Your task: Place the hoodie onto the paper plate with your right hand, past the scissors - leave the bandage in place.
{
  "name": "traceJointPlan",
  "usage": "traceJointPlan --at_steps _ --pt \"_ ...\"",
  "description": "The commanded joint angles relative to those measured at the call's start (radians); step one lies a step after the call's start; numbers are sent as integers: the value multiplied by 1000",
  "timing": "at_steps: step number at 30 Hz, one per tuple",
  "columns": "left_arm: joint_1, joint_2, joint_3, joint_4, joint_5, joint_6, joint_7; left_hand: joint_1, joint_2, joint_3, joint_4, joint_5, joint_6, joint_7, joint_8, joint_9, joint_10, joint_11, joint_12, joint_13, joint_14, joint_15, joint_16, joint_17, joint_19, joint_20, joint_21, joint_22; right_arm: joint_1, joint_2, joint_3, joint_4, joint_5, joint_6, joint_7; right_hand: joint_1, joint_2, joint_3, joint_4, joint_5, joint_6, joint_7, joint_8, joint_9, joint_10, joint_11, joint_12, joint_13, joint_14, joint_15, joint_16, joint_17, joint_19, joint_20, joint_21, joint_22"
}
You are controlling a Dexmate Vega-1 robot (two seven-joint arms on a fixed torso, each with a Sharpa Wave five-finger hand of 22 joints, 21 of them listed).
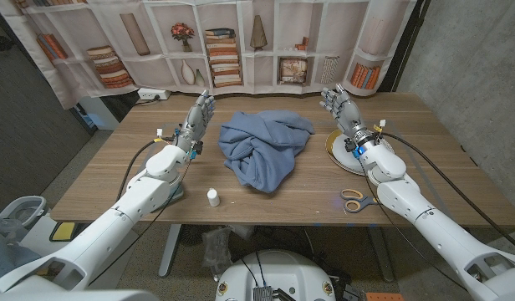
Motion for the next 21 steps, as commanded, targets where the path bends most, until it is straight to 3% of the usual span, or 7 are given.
traceJointPlan --at_steps 1,11,17,21 --pt "-16 1 6 19 5 2 -19 16 2 -3 -1 6 6 3 -2 1 -14 1 -4 3 -14 1 -2 2 19 -106 6 5 22 9 -19 9 -16 7 15 14 3 2 -7 1 6 -1 3 2 11 1 4 3 10 3 3 6 11 -17 -3 2" --pt "-38 0 14 38 7 5 -39 20 4 -5 -3 6 -4 2 -6 1 -25 -2 -7 3 -22 3 -4 2 29 -92 8 5 25 9 -27 -1 -29 10 14 17 6 2 -10 0 4 -5 1 2 8 -2 1 3 10 1 1 6 13 -17 -9 2" --pt "-41 0 16 46 4 2 -51 23 5 -6 -4 7 0 2 -4 2 -22 -5 -5 3 -19 -2 -2 2 38 -100 11 5 24 5 -35 -15 -54 17 6 20 8 3 -12 -1 3 -8 0 2 9 -2 0 3 9 2 0 6 13 -17 -12 2" --pt "-41 2 15 49 3 -1 -57 24 5 -7 -5 7 0 0 -4 2 -21 -4 -4 3 -19 -3 -1 2 40 -100 11 6 26 5 -40 -21 -72 23 -1 24 10 3 -14 -2 3 -10 -1 3 8 -17 -1 3 12 -1 -1 6 15 -18 -16 2"
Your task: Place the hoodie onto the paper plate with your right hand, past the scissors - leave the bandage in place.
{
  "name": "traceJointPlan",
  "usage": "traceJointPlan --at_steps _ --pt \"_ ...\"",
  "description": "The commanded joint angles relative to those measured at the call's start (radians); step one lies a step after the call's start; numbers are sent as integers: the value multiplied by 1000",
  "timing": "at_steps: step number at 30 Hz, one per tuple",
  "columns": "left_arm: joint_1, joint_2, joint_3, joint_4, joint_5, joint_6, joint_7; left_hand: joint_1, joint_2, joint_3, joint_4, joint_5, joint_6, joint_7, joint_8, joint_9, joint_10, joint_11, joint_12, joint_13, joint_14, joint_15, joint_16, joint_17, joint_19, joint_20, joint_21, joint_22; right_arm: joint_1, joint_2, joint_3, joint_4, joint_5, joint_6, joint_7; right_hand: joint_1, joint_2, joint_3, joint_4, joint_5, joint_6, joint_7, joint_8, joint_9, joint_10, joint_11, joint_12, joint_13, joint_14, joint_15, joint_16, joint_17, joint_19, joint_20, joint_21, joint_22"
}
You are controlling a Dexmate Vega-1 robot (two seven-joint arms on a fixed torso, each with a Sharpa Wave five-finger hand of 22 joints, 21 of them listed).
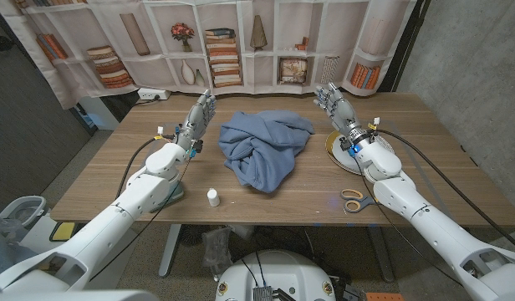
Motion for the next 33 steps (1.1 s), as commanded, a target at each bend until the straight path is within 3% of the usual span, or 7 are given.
traceJointPlan --at_steps 1,11,18,33 --pt "-10 3 4 16 -3 -5 -22 13 2 -4 -2 7 0 0 3 2 -8 -1 -1 3 -5 1 -1 2 3 -100 6 6 3 -2 -15 -21 -42 14 -15 14 0 4 -7 -2 3 -10 -1 3 7 -15 -1 3 14 -3 0 6 8 -19 -6 2" --pt "-6 8 7 11 -7 0 -32 16 3 -5 -4 8 0 1 2 2 -6 -1 1 3 -5 1 -1 2 6 -94 6 6 11 -3 -30 -26 -51 21 4 20 0 4 -11 -4 2 -10 -3 3 5 -9 -3 3 11 -6 -3 5 8 -23 -14 2" --pt "-2 11 6 7 -9 1 -33 18 4 -6 -4 8 0 1 2 2 -4 -1 2 3 -4 1 0 2 8 -93 6 6 19 3 -38 -21 -61 32 9 23 1 3 -15 -6 10 15 -1 2 12 1 -3 2 18 -3 -2 6 18 -24 -19 2" --pt "1 22 7 -4 -13 14 -42 22 7 -8 -6 8 -2 1 2 2 -5 0 2 3 -3 2 1 2 15 -82 7 6 33 -1 -52 -24 -95 46 14 27 2 2 -19 -8 1 15 -6 2 18 -10 -2 2 27 -11 -1 5 30 -27 -24 2"
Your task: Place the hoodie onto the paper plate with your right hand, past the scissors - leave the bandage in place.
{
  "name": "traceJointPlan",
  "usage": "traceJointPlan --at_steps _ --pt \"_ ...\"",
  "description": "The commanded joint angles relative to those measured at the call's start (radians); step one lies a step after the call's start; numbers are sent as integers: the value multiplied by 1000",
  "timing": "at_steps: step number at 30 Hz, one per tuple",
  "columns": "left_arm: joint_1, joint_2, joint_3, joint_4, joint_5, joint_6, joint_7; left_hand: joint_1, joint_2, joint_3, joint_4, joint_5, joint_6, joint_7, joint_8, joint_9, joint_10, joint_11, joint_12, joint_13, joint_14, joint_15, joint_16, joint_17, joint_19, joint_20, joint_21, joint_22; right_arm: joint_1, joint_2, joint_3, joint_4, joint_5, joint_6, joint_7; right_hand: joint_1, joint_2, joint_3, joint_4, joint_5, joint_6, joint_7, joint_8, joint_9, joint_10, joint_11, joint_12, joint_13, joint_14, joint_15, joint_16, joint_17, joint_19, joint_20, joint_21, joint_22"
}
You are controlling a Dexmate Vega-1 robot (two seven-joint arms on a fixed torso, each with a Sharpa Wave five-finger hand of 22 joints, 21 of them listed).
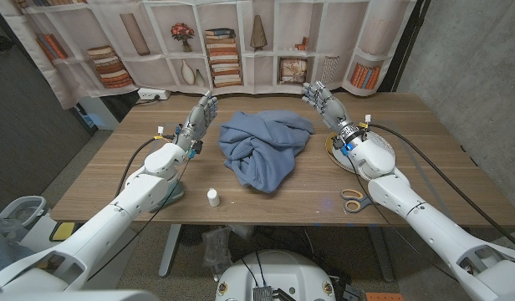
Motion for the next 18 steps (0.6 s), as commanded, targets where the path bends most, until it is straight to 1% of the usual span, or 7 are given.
traceJointPlan --at_steps 1,6,12,18 --pt "4 10 1 -13 -4 14 -8 9 2 -2 1 4 -3 1 1 2 -6 1 2 3 -1 3 1 2 8 -83 7 1 13 -5 -14 -4 -36 7 0 12 -1 1 -5 -3 -3 3 0 2 4 -7 -3 2 5 0 4 5 9 -24 -5 2" --pt "8 -6 -2 1 -3 -15 1 12 4 -2 -1 5 1 3 3 2 -1 4 4 3 3 3 3 2 18 -81 10 1 20 -8 -19 -7 -57 10 -5 14 0 1 -6 -4 -4 3 -1 2 5 -8 -3 2 7 -1 4 5 12 -25 -8 3" --pt "-1 -7 5 5 4 -12 -5 15 6 -3 -2 5 7 3 5 2 2 3 5 3 8 4 5 2 21 -82 10 2 25 -14 -27 -16 -91 6 -21 16 1 1 -8 -5 -2 0 0 2 12 -11 -2 2 14 -4 5 6 21 -27 -10 3" --pt "-2 -10 6 9 2 -13 -6 17 7 -4 -2 5 8 2 6 2 2 0 6 3 8 4 4 2 22 -81 10 2 26 -17 -29 -21 -96 17 -19 18 2 1 -9 -6 1 -2 1 2 17 -10 -1 1 18 -5 5 6 27 -29 -11 3"
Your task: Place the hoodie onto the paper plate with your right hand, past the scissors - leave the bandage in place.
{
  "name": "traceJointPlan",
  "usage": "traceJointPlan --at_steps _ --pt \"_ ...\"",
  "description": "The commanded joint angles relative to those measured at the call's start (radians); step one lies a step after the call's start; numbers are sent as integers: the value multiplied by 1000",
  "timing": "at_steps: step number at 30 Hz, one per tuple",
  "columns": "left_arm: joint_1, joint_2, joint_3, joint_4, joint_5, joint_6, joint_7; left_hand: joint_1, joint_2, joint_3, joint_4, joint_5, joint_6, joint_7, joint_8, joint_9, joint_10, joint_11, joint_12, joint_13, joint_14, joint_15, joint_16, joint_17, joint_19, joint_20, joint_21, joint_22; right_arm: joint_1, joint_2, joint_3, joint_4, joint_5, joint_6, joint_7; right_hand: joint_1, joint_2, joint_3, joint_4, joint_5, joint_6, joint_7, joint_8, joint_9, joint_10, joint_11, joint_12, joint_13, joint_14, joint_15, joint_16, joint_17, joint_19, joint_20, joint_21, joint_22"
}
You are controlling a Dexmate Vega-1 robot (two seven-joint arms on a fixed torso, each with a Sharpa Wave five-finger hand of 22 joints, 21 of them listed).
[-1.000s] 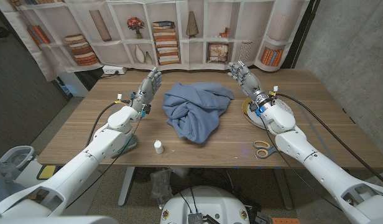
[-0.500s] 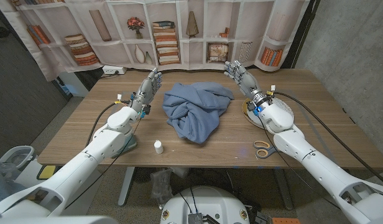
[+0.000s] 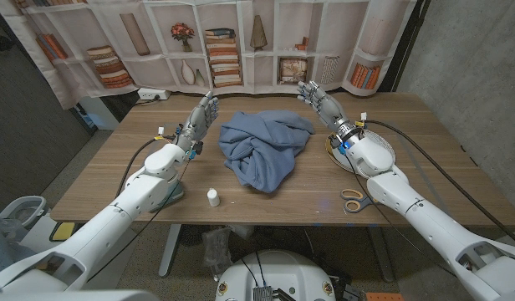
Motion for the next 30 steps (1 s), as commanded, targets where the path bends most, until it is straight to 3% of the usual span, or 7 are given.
traceJointPlan --at_steps 1,11,30 --pt "-6 -8 5 9 5 -7 -2 13 4 -4 -2 5 8 2 6 2 3 1 6 3 4 1 4 2 1 -80 9 2 6 -11 -9 -18 -36 6 -10 13 -4 1 -10 -2 1 -2 1 2 8 -2 -1 3 11 1 5 6 10 -33 -4 3" --pt "-11 -4 12 2 15 3 1 16 5 -5 -3 5 8 2 5 2 2 0 6 3 3 2 3 3 0 -77 8 2 -12 -43 -8 -66 -105 -4 -56 14 -2 1 -11 -3 0 -3 0 2 7 -4 -3 3 13 2 5 6 12 -34 -8 3" --pt "-21 -8 17 9 14 -1 -13 19 7 -7 -4 4 8 2 5 3 3 4 6 3 4 4 3 3 2 -71 7 2 -9 -39 -21 -68 -147 13 -70 17 1 1 -14 -4 -3 -10 -1 2 8 -5 -5 3 16 4 4 7 16 -32 -15 4"
